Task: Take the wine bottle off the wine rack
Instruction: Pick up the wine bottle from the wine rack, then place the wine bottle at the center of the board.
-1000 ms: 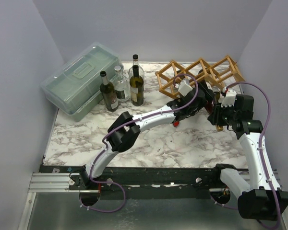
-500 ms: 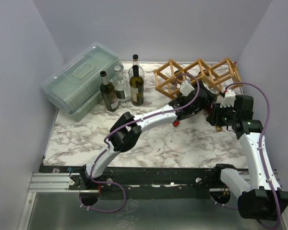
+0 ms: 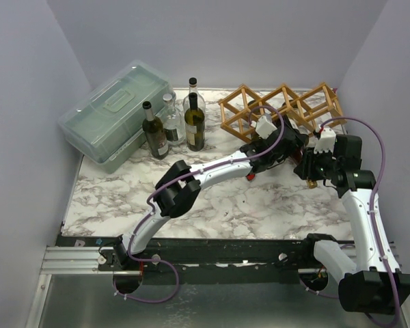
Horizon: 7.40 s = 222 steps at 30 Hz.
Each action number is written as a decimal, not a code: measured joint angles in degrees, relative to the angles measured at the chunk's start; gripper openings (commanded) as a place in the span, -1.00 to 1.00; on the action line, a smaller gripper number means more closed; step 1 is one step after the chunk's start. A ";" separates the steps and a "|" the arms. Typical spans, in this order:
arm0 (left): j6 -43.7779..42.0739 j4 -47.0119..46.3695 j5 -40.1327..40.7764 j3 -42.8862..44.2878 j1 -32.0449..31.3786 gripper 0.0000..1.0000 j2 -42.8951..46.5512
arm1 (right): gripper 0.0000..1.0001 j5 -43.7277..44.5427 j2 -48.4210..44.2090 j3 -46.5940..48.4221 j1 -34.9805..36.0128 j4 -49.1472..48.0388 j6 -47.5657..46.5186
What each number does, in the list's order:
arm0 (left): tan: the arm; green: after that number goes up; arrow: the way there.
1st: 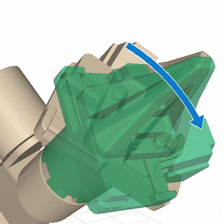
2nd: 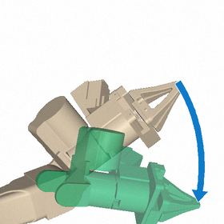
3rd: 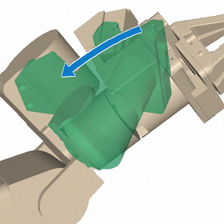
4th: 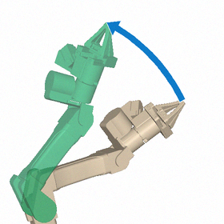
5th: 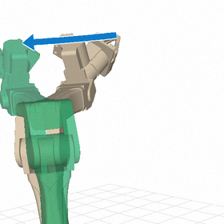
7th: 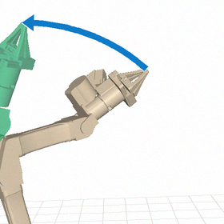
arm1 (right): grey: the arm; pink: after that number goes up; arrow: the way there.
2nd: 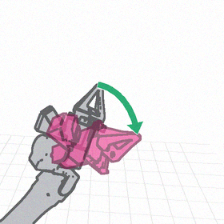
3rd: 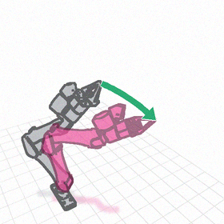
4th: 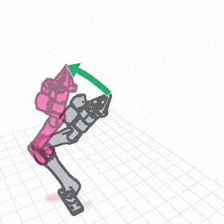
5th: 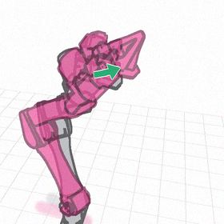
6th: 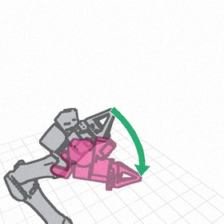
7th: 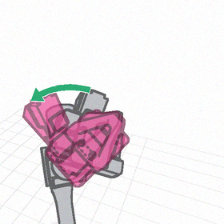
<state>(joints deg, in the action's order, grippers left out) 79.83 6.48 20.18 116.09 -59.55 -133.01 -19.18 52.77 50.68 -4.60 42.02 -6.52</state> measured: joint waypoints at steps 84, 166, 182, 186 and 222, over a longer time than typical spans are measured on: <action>11.78 -14.80 5.99 -42.62 -5.40 -0.65 31.89 | -1.00 -20.22 -5.14 9.92 0.42 22.67 -14.34; 32.24 -18.43 8.96 -74.77 -5.16 0.30 40.89 | -1.00 -1.88 15.45 -0.39 40.65 4.85 -5.49; 28.41 -18.95 7.91 -74.77 -5.20 0.71 40.89 | -1.00 -1.92 15.45 0.07 40.68 4.39 -6.64; 26.82 -19.34 7.21 -74.77 -5.27 0.73 40.98 | -1.00 -2.21 15.45 0.63 41.00 4.04 -7.32; 20.09 -24.41 2.29 -85.83 -4.76 0.97 54.80 | -1.00 -6.73 15.39 3.48 43.50 1.70 -9.57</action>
<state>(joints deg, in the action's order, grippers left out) 99.92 -17.93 22.48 30.26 -64.31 -78.22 -25.91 68.16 54.15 38.89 43.72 -16.10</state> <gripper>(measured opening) 0.988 0.409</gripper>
